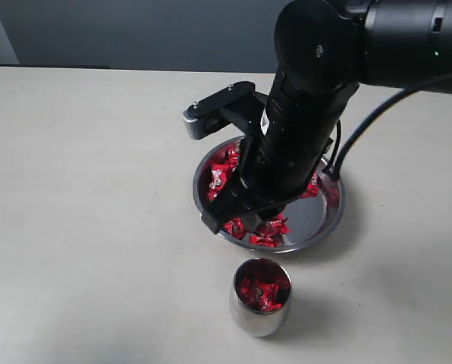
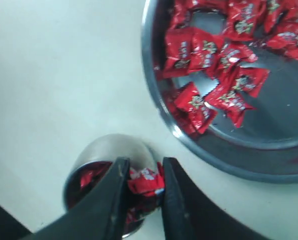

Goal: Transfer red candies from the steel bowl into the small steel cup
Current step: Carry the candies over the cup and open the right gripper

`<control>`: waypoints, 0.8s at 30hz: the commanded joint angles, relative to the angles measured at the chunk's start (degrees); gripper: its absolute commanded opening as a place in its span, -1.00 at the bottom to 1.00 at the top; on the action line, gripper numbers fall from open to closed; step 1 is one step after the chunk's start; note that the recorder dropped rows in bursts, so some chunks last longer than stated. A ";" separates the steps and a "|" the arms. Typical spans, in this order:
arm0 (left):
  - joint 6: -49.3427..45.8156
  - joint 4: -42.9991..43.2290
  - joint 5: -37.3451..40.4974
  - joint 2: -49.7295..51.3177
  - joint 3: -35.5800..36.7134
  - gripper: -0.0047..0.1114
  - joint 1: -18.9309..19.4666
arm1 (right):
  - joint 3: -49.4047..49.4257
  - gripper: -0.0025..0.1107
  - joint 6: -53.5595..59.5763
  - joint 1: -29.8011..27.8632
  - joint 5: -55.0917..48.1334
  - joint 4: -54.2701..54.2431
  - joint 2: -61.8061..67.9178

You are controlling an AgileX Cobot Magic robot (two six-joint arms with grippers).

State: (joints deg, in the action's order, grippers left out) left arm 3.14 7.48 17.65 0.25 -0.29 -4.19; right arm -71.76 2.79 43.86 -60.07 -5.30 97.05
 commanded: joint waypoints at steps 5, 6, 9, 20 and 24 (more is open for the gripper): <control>0.32 0.13 -0.38 -0.25 0.29 -0.91 0.13 | 6.01 -0.92 0.14 3.67 0.82 -1.91 -2.88; 0.32 0.13 -0.38 -0.25 0.29 -0.91 0.13 | 6.67 -0.92 0.14 4.16 0.97 -2.32 -2.99; 0.32 0.13 -0.38 -0.25 0.29 -0.91 0.13 | 7.90 -0.92 0.14 5.40 1.82 -2.86 -3.11; 0.32 0.13 -0.38 -0.25 0.29 -0.91 0.13 | 8.04 -0.46 0.14 6.55 1.96 -2.62 -3.11; 0.32 0.13 -0.38 -0.25 0.29 -0.91 0.13 | 8.04 -0.42 0.14 6.55 1.96 -2.62 -3.11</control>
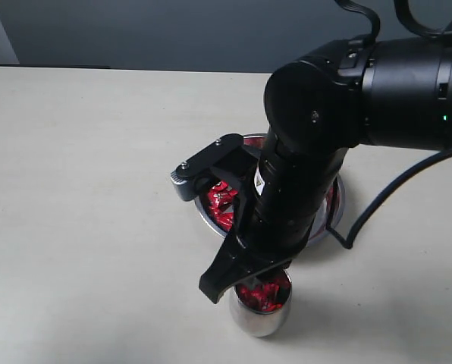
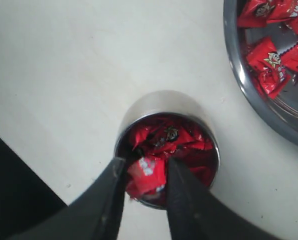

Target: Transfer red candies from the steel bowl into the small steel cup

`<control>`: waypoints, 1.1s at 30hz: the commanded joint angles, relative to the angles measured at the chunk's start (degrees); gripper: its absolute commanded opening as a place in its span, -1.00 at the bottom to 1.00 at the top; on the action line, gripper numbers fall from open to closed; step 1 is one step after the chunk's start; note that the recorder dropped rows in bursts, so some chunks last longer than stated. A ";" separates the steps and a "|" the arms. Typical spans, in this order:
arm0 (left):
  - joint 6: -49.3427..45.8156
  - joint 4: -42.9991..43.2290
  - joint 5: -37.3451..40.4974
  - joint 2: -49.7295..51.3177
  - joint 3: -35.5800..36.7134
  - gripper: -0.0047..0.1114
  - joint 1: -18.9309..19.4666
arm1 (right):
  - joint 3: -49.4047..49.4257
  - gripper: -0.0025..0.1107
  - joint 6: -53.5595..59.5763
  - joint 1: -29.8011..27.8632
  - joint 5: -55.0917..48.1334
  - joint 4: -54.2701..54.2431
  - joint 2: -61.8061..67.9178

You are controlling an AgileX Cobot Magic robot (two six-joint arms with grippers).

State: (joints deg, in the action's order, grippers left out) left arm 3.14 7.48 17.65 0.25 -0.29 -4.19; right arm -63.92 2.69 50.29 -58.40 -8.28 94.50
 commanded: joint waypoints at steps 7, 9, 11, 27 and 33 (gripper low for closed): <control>0.32 0.13 -0.38 -0.25 0.29 -0.91 0.13 | 0.20 -0.42 0.24 0.01 0.97 3.14 -0.57; 0.32 0.13 -0.38 -0.25 0.29 -0.91 0.13 | 0.20 -0.42 -0.98 -0.86 2.17 6.76 -0.57; 0.32 0.13 -0.38 -0.25 0.29 -0.91 0.13 | 0.20 -0.42 -4.30 -2.33 4.02 10.75 -0.57; 0.32 0.13 -0.38 -0.25 0.29 -0.91 0.13 | -10.98 -0.29 -2.06 -14.34 7.27 11.74 14.44; 0.32 0.13 -0.38 -0.25 0.29 -0.91 0.13 | -15.82 -0.24 -1.26 -14.34 4.89 12.91 20.39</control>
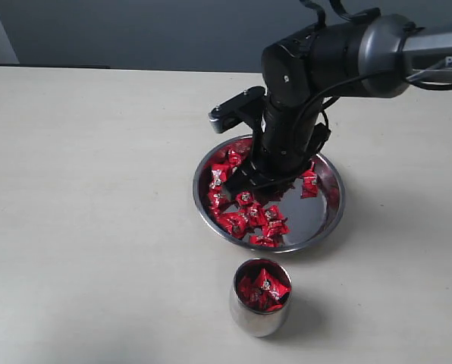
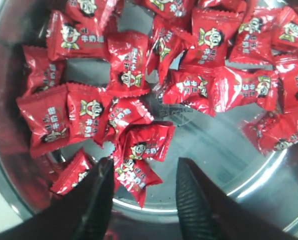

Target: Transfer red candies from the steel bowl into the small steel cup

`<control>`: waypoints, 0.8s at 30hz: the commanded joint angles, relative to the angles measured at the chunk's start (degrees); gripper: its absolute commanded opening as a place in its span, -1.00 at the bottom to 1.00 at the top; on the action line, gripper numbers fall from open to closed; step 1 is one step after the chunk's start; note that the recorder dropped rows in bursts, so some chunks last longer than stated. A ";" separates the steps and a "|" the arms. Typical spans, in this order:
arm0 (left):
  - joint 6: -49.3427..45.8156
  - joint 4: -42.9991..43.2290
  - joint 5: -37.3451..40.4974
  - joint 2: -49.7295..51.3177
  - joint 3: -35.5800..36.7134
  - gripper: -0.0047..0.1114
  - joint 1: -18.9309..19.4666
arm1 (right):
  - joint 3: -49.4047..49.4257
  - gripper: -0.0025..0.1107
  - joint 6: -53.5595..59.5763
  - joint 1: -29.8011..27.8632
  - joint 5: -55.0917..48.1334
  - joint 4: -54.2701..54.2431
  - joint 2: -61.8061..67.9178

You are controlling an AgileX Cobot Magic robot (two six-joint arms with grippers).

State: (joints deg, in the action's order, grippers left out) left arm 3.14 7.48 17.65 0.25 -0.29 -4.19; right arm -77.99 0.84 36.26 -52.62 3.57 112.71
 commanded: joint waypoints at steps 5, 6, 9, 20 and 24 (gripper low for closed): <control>0.32 0.13 -0.38 -0.25 0.29 -0.91 0.13 | -2.39 -0.24 0.48 -0.31 -0.67 0.81 4.00; 0.32 0.13 -0.38 -0.25 0.29 -0.91 0.13 | -2.39 -0.24 0.48 -0.31 -0.67 0.81 4.24; 0.32 0.13 -0.38 -0.25 0.29 -0.91 0.13 | -2.39 -0.24 0.48 -0.31 -0.79 0.71 5.19; 0.32 0.13 -0.38 -0.25 0.29 -0.91 0.13 | -2.39 -0.24 0.60 -0.31 -0.79 -0.72 7.90; 0.32 0.13 -0.38 -0.25 0.29 -0.91 0.13 | -2.39 -0.24 0.60 -0.31 -0.79 -0.72 8.19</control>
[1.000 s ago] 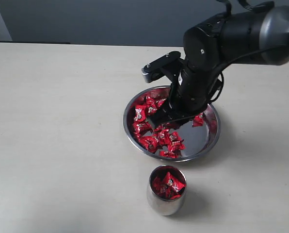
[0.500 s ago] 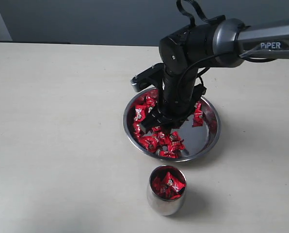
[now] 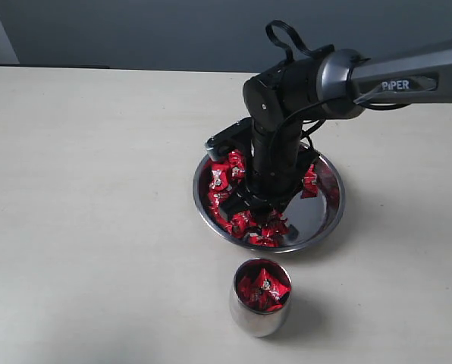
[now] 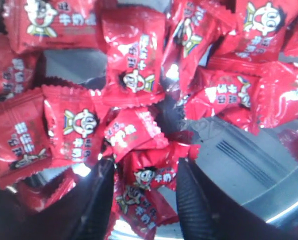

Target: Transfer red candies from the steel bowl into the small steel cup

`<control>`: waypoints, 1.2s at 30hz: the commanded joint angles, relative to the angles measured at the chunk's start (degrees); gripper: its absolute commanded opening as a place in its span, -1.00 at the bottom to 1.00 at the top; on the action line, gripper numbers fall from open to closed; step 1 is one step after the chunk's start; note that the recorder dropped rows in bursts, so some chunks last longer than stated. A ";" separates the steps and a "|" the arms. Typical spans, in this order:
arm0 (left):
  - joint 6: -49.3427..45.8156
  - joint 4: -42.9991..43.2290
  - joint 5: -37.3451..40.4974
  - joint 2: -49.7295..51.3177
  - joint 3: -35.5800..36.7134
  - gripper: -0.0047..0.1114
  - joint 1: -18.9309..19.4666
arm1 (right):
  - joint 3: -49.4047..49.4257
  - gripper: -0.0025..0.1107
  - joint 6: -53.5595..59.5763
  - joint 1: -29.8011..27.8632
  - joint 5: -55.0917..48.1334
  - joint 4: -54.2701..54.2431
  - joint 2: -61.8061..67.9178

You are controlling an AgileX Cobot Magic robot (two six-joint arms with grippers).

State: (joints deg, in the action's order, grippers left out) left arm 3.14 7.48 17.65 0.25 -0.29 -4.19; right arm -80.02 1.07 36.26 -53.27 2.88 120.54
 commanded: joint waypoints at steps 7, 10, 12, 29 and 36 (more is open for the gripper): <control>0.32 0.13 -0.38 -0.25 0.29 -0.91 0.13 | -0.36 -0.61 0.37 -0.31 -0.14 -0.70 0.36; 0.32 0.13 -0.38 -0.25 0.29 -0.91 0.13 | -0.36 -0.76 0.37 -0.31 -0.14 -0.70 0.36; 0.32 0.13 -0.38 -0.25 0.29 -0.91 0.13 | -0.36 -0.83 0.37 -0.31 -0.14 -0.70 0.36; 0.32 0.13 -0.38 -0.25 0.29 -0.91 0.13 | 0.03 -0.84 -1.07 0.90 -6.28 -3.46 -16.30; 0.32 0.13 -0.38 -0.25 0.29 -0.91 0.13 | 9.46 -0.84 -1.07 8.23 -4.70 -3.46 -28.98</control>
State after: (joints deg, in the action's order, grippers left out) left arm 3.14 7.48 17.65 0.25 -0.29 -4.19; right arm -73.10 0.00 42.95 -58.68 -0.78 94.70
